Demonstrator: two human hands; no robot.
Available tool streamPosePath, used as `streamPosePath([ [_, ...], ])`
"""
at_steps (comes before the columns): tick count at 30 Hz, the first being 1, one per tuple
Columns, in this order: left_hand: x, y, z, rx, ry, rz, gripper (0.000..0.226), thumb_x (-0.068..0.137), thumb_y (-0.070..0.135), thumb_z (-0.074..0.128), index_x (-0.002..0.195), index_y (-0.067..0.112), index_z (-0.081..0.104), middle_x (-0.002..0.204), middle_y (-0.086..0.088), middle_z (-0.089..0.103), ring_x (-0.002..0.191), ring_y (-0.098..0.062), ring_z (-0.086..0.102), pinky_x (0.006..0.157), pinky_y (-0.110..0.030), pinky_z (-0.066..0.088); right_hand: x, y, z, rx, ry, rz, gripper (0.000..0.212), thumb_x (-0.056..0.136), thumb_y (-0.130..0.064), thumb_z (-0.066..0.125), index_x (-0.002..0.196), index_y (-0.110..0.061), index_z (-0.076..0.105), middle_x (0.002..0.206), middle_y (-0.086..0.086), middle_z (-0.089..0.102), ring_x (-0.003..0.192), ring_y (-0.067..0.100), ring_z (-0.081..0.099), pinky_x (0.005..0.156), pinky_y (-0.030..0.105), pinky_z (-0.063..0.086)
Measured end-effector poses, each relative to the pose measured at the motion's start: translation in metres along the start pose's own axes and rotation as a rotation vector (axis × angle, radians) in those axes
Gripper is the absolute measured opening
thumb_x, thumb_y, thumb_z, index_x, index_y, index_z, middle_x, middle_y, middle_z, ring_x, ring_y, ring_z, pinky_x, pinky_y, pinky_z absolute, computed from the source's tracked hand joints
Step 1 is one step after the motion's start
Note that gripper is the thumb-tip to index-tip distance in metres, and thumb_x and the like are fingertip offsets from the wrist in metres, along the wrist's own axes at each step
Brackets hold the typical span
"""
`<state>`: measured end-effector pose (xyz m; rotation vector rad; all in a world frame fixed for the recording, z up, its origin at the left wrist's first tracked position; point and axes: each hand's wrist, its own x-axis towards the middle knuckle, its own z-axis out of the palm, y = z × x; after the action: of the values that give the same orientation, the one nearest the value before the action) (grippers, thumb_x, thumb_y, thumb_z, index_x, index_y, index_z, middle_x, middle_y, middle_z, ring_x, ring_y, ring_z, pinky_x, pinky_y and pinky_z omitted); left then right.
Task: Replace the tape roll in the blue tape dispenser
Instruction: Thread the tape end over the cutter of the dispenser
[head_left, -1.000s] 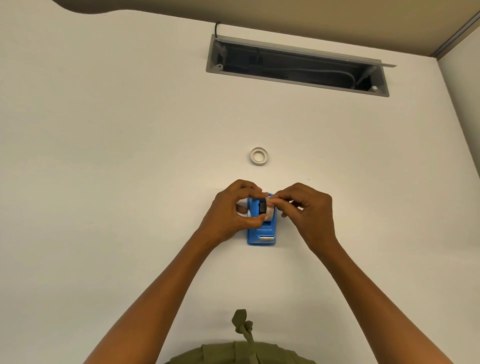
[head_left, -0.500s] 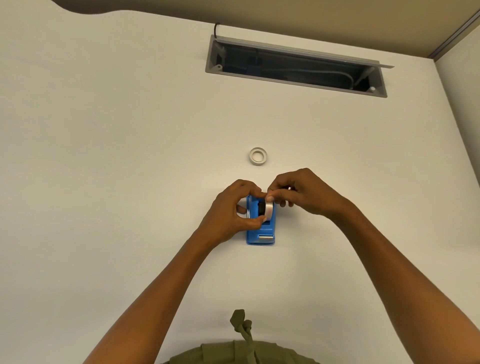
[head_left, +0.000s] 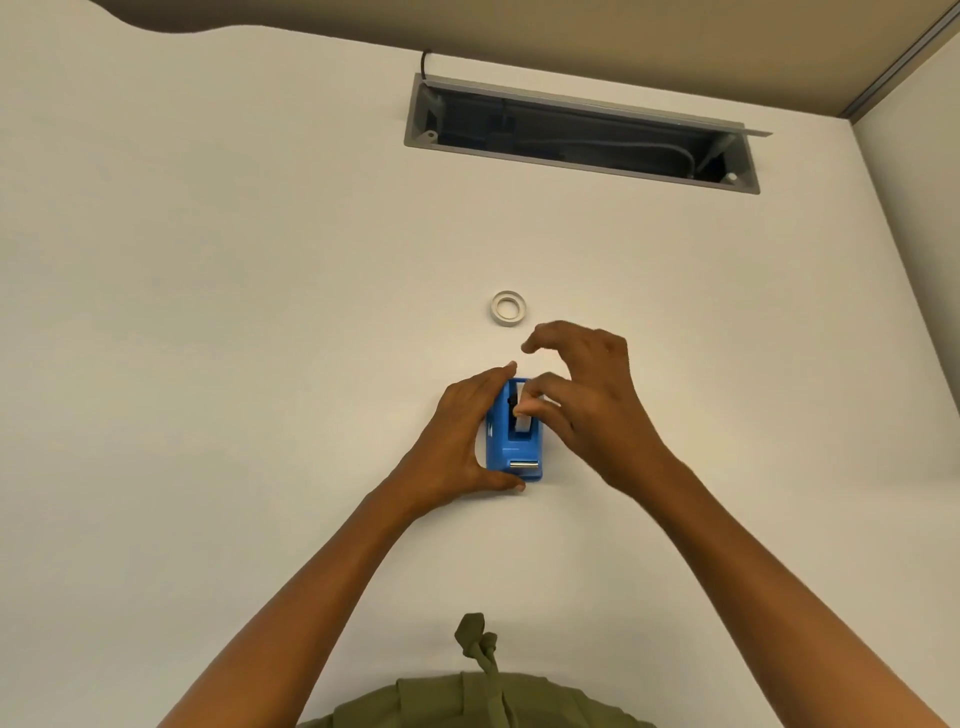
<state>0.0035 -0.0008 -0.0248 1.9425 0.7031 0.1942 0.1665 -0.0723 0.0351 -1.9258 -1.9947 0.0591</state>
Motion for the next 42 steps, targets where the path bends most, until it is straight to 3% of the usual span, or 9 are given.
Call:
streamPosePath([
  [9, 0.002, -0.006, 0.003, -0.016, 0.032, 0.021, 0.106, 0.056, 0.04, 0.084, 0.139, 0.036, 0.018, 0.144, 0.012, 0.029, 0.124, 0.0, 0.027, 0.105, -0.027, 0.034, -0.038, -0.012, 0.018, -0.257, 0.259, -0.106, 0.015, 0.088, -0.023, 0.062, 0.078, -0.014, 0.069, 0.11, 0.01, 0.068, 0.114, 0.023, 0.046, 0.082, 0.041, 0.03],
  [13, 0.002, -0.005, 0.003, -0.022, 0.037, 0.026, 0.105, 0.057, 0.037, 0.084, 0.14, 0.03, 0.021, 0.144, 0.008, 0.031, 0.125, -0.005, 0.03, 0.105, -0.029, 0.035, -0.043, -0.017, 0.023, -0.318, 0.327, -0.135, 0.015, 0.088, -0.022, 0.062, 0.079, -0.012, 0.068, 0.116, 0.002, 0.051, 0.112, 0.022, 0.046, 0.079, 0.04, 0.029],
  [17, 0.003, -0.004, 0.003, -0.031, 0.048, 0.031, 0.104, 0.057, 0.035, 0.085, 0.14, 0.025, 0.023, 0.144, 0.005, 0.032, 0.123, -0.005, 0.03, 0.105, -0.027, 0.033, -0.049, -0.021, 0.024, -0.372, 0.352, -0.155, 0.014, 0.087, -0.022, 0.063, 0.079, -0.013, 0.069, 0.116, 0.002, 0.047, 0.109, 0.021, 0.046, 0.078, 0.04, 0.027],
  [42, 0.006, -0.017, 0.006, -0.005, 0.038, 0.036, 0.103, 0.058, 0.04, 0.082, 0.139, 0.036, 0.018, 0.145, 0.008, 0.03, 0.123, -0.002, 0.029, 0.099, -0.02, 0.033, -0.079, -0.036, 0.047, -0.516, 0.415, -0.142, 0.013, 0.076, -0.025, 0.074, 0.082, -0.014, 0.072, 0.108, 0.002, 0.045, 0.099, 0.018, 0.046, 0.073, 0.037, 0.023],
])
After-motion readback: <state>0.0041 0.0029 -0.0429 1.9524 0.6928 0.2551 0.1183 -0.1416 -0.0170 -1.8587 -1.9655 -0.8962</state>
